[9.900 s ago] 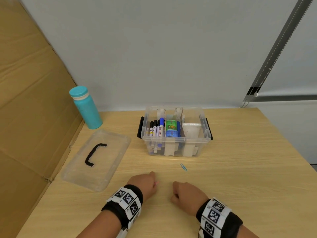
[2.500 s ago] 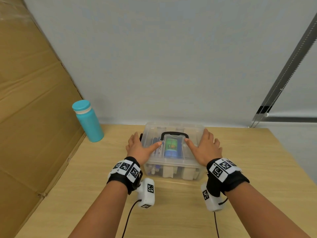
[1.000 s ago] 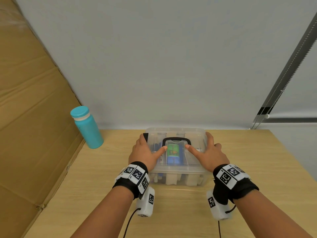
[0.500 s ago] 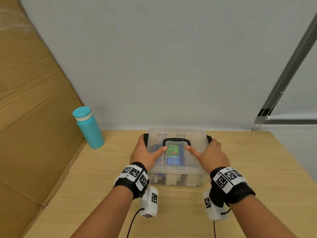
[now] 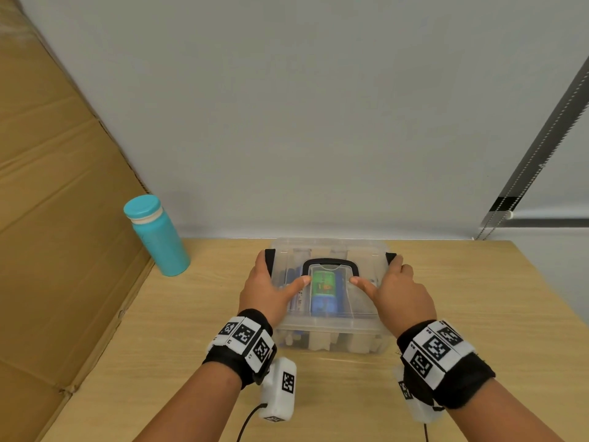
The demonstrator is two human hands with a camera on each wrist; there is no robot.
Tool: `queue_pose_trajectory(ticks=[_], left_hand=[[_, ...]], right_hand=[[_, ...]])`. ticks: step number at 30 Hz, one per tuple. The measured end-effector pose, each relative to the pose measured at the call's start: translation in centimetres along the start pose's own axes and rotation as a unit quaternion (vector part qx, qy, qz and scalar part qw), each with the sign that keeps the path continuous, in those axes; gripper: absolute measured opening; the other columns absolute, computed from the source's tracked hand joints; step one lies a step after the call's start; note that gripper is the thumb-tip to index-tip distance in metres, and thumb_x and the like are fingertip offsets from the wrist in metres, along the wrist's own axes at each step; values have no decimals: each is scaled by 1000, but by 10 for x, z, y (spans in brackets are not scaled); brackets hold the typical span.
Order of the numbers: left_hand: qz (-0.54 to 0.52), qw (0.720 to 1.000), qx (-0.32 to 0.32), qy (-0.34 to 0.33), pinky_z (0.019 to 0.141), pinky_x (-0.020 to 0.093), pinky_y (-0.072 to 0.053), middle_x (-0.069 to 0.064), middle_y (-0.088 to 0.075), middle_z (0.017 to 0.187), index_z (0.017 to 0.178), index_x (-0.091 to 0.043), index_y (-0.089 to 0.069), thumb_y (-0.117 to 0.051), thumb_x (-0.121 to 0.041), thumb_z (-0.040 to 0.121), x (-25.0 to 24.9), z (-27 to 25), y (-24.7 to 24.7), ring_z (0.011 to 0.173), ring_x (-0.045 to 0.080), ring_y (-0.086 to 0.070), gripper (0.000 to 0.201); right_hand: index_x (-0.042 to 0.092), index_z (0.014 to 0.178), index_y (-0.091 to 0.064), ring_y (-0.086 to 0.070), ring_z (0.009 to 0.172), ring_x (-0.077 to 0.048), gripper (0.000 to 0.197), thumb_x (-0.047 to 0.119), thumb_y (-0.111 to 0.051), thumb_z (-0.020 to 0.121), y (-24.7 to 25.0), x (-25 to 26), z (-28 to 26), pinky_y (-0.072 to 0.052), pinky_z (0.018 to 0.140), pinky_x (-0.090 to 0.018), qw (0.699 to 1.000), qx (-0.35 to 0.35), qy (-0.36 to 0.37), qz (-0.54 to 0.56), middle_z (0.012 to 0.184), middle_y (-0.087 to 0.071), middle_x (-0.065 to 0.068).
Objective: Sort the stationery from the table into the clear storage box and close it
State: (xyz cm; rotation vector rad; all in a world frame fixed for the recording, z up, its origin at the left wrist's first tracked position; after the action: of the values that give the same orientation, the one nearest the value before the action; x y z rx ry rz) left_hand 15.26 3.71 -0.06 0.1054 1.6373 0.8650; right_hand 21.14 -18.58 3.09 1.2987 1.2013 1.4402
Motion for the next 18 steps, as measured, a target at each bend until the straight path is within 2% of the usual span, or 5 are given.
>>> queue_pose_trajectory(ticks=[6, 10, 13, 16, 18], left_hand=[[14, 1000, -3, 4, 94, 44, -51, -1, -52, 135, 140, -31, -27, -57, -86, 51, -4, -1, 2, 118, 21, -55, 108], [6, 1000, -10, 24, 95, 43, -50, -3, -53, 133, 141, -31, -25, -63, -77, 57, -11, -6, 7, 115, 22, -57, 103], [19, 999, -2, 42, 97, 42, -48, -2, -50, 136, 142, -29, -25, -64, -74, 62, -18, -13, 11, 116, 23, -55, 100], [70, 997, 9, 41, 101, 42, -44, 5, -39, 145, 147, -22, -17, -56, -67, 77, -26, -16, 17, 124, 28, -49, 91], [83, 996, 37, 23, 105, 41, -41, 8, -27, 154, 150, -23, -1, -48, -68, 81, -25, -32, 28, 130, 28, -44, 95]], right_hand=[[2, 148, -9, -62, 102, -34, 103, 75, -35, 79, 0, -2, 3, -46, 64, -32, 998, 4, -1, 65, 144, -35, -19], [12, 149, -13, -58, 109, -35, 95, 72, -42, 82, -1, -6, 3, -46, 71, -35, 990, 3, -13, 142, 145, -34, -14], [16, 150, -12, -54, 117, -34, 81, 62, -40, 89, -1, -8, -4, -48, 86, -42, 986, 5, -24, 166, 147, -35, -12], [18, 151, -6, -47, 127, -29, 79, 61, -34, 91, 4, -12, -28, -46, 97, -43, 983, 10, -3, 182, 157, -17, -5], [20, 151, 1, -38, 135, -24, 83, 63, -33, 90, 9, -21, -61, -42, 104, -42, 980, -4, 29, 194, 160, -2, 1]])
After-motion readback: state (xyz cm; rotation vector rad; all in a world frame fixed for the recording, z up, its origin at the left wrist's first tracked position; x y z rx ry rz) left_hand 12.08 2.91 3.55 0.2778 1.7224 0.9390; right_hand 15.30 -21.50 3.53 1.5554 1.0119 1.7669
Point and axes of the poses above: each hand's wrist, its own z-axis towards the middle knuckle, its own y-axis out of the back of the hand, x = y × z, the point moved 1 cm from there along z, towards the middle knuckle
